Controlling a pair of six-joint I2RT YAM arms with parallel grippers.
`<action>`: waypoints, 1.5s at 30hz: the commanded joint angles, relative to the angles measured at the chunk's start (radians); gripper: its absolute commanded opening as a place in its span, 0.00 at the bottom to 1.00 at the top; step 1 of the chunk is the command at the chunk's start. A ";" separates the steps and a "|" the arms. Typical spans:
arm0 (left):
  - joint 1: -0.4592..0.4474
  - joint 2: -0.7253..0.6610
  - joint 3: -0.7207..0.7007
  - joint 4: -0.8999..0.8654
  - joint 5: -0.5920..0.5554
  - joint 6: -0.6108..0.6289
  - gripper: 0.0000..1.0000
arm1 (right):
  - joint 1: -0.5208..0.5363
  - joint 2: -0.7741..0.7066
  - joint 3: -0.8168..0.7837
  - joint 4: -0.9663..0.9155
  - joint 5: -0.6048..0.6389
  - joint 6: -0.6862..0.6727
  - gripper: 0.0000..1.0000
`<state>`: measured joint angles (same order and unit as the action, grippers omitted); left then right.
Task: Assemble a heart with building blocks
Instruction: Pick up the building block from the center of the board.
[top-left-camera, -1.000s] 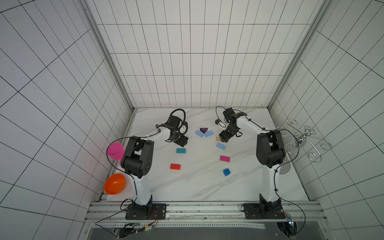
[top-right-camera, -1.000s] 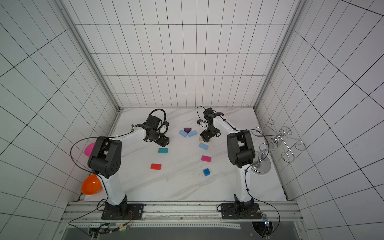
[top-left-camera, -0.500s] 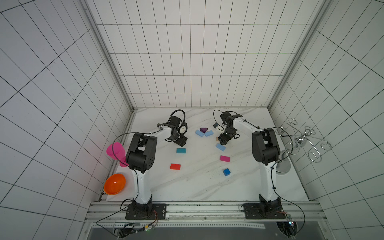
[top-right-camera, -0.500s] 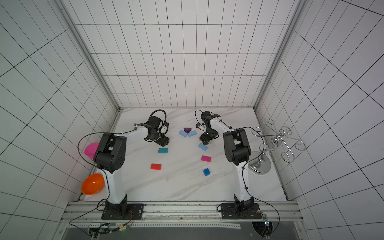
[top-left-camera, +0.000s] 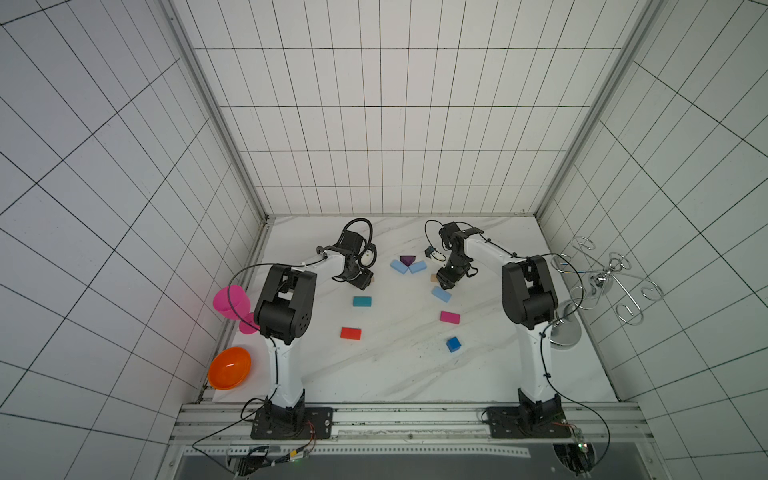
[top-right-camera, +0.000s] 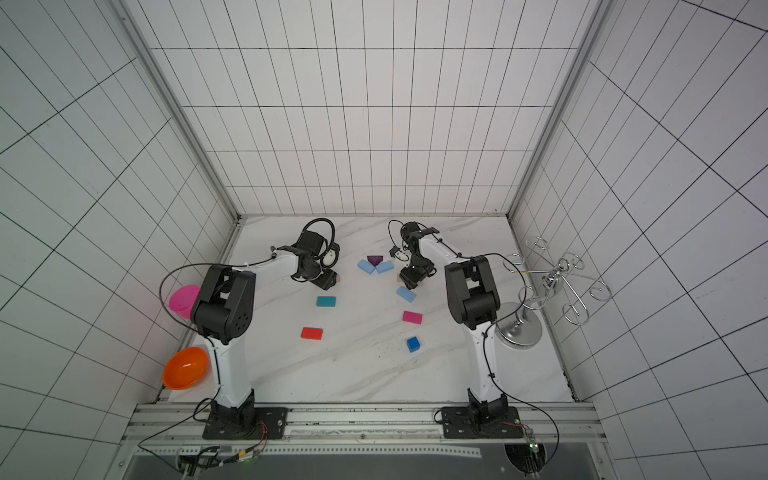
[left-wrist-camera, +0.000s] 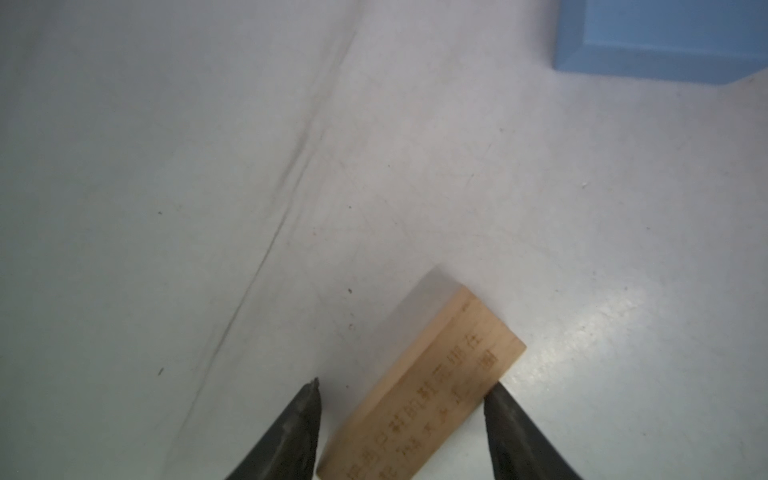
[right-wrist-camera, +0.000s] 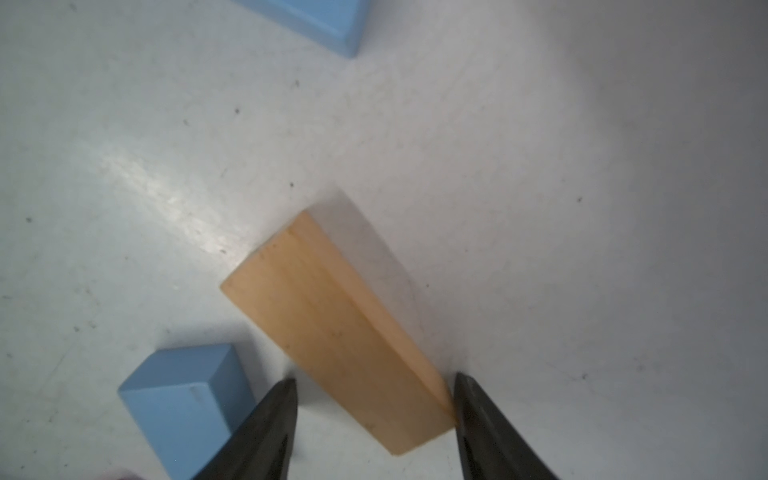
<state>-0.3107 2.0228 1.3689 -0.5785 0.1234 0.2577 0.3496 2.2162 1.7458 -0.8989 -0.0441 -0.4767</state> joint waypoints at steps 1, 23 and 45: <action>-0.005 0.035 0.003 -0.009 0.018 0.012 0.55 | 0.011 0.052 0.021 -0.005 -0.014 -0.007 0.57; -0.072 -0.035 -0.049 0.011 0.002 -0.003 0.25 | 0.035 -0.042 -0.081 0.026 0.006 0.061 0.12; -0.196 0.046 0.155 -0.104 0.012 -0.083 0.24 | 0.001 -0.279 -0.210 0.127 -0.065 0.196 0.06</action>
<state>-0.4995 2.0182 1.4944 -0.6624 0.1349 0.1799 0.3595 1.9591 1.5356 -0.7712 -0.0895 -0.3023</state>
